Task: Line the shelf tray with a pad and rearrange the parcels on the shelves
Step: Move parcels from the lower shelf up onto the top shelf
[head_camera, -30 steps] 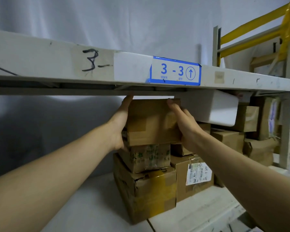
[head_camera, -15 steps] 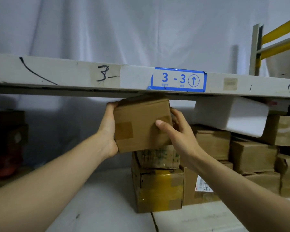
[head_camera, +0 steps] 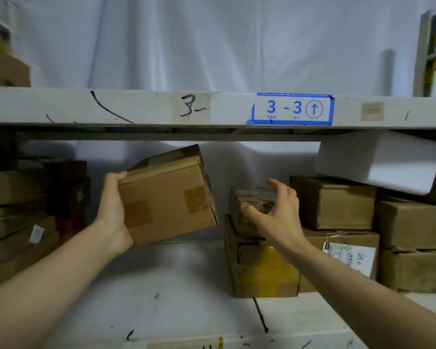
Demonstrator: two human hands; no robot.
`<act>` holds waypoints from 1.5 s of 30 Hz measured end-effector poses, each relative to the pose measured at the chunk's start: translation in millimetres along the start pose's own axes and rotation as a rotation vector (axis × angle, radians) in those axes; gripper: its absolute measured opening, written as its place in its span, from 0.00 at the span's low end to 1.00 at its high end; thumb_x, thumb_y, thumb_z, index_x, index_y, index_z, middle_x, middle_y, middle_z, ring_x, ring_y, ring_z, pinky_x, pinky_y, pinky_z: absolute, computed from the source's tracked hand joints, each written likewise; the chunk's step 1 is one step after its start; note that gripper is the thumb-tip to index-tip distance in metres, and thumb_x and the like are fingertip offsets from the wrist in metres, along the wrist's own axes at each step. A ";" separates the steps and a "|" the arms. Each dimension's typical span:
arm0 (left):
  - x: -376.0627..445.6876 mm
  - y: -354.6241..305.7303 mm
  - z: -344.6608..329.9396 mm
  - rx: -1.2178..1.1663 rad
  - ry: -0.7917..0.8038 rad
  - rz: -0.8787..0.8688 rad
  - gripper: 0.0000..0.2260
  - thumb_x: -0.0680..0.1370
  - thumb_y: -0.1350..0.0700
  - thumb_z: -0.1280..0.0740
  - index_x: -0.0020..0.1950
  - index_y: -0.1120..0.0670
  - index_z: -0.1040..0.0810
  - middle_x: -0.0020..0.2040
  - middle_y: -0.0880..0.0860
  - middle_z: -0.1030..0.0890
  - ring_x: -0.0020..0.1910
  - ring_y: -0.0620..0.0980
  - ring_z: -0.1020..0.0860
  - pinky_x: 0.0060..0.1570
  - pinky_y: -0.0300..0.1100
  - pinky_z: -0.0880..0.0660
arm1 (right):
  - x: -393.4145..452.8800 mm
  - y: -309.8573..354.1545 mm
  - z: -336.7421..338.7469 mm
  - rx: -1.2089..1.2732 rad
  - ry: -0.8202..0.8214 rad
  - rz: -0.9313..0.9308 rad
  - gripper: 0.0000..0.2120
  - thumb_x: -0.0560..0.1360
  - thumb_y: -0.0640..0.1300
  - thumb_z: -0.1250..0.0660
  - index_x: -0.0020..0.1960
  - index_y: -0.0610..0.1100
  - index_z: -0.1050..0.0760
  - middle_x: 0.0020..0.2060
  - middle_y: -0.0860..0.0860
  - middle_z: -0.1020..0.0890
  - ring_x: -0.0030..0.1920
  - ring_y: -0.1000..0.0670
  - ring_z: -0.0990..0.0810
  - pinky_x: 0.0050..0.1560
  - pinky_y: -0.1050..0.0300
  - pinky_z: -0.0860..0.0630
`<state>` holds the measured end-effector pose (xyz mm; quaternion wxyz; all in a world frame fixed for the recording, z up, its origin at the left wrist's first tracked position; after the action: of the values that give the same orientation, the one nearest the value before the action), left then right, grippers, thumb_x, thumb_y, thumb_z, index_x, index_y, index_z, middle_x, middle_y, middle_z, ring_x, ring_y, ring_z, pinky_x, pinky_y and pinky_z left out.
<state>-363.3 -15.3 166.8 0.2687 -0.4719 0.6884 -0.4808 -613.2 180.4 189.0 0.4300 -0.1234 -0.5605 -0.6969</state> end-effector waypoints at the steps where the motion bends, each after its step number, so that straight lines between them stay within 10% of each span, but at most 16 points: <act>1: 0.7 3.2 5.8 0.003 -0.010 0.000 0.20 0.74 0.33 0.41 0.50 0.45 0.19 0.54 0.58 0.17 0.53 0.61 0.20 0.55 0.60 0.24 | 1.6 -9.8 0.6 -0.029 -0.005 -0.040 0.44 0.69 0.58 0.23 0.77 0.52 0.42 0.75 0.50 0.40 0.75 0.46 0.41 0.74 0.45 0.35; 15: 32.8 61.8 47.0 0.070 -0.065 0.107 0.21 0.70 0.33 0.35 0.53 0.47 0.20 0.49 0.58 0.17 0.50 0.60 0.19 0.55 0.62 0.24 | 18.7 -59.7 -8.8 -0.313 -0.140 -0.349 0.66 0.56 0.77 0.28 0.81 0.51 0.56 0.80 0.41 0.50 0.79 0.34 0.49 0.74 0.31 0.45; 45: 10.2 71.2 81.5 0.086 -0.126 0.156 0.22 0.72 0.34 0.35 0.58 0.48 0.22 0.52 0.59 0.17 0.52 0.59 0.20 0.51 0.54 0.23 | -2.1 -40.3 -36.6 -0.028 -0.138 -0.165 0.57 0.62 0.59 0.18 0.80 0.53 0.50 0.75 0.43 0.44 0.75 0.38 0.42 0.72 0.40 0.35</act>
<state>-328.2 -51.3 70.4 0.3681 -0.4343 0.6835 -0.4570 -630.3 149.0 148.0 0.3298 -0.1305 -0.5872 -0.7276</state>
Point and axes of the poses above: each hand's wrist, its own x-axis towards the middle knuckle, its own z-axis out of the back of the hand, y = z × x, the point moved 10 cm from there along x, towards the middle knuckle
